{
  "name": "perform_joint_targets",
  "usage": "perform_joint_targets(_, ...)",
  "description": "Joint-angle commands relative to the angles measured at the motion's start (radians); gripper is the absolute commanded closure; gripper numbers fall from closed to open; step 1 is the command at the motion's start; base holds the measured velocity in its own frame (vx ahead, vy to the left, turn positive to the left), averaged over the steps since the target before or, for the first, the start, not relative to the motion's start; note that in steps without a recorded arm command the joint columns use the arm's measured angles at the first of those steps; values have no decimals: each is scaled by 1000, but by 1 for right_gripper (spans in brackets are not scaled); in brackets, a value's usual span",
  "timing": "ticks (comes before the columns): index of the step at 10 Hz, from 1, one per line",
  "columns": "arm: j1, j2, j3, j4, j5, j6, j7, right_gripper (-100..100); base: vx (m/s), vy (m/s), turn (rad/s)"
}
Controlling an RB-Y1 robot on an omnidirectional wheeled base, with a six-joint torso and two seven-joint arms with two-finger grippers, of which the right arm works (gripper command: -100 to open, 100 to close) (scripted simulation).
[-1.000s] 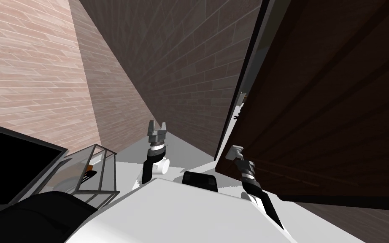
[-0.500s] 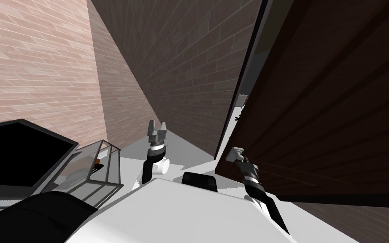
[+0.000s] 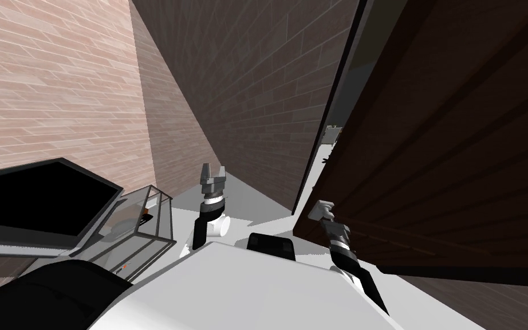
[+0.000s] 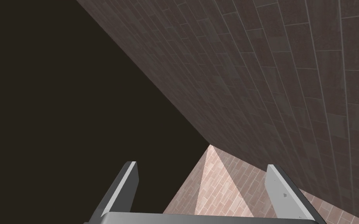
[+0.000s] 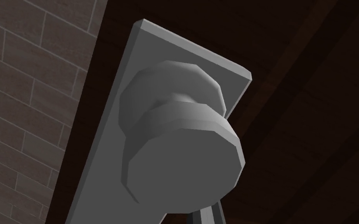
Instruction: Pull the door open
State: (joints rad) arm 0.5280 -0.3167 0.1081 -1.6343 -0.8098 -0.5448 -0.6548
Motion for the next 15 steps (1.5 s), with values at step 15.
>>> perform_joint_targets(15, 85, -61, 42, -97, -233, 5, -246, -100, -62, -15, 39)
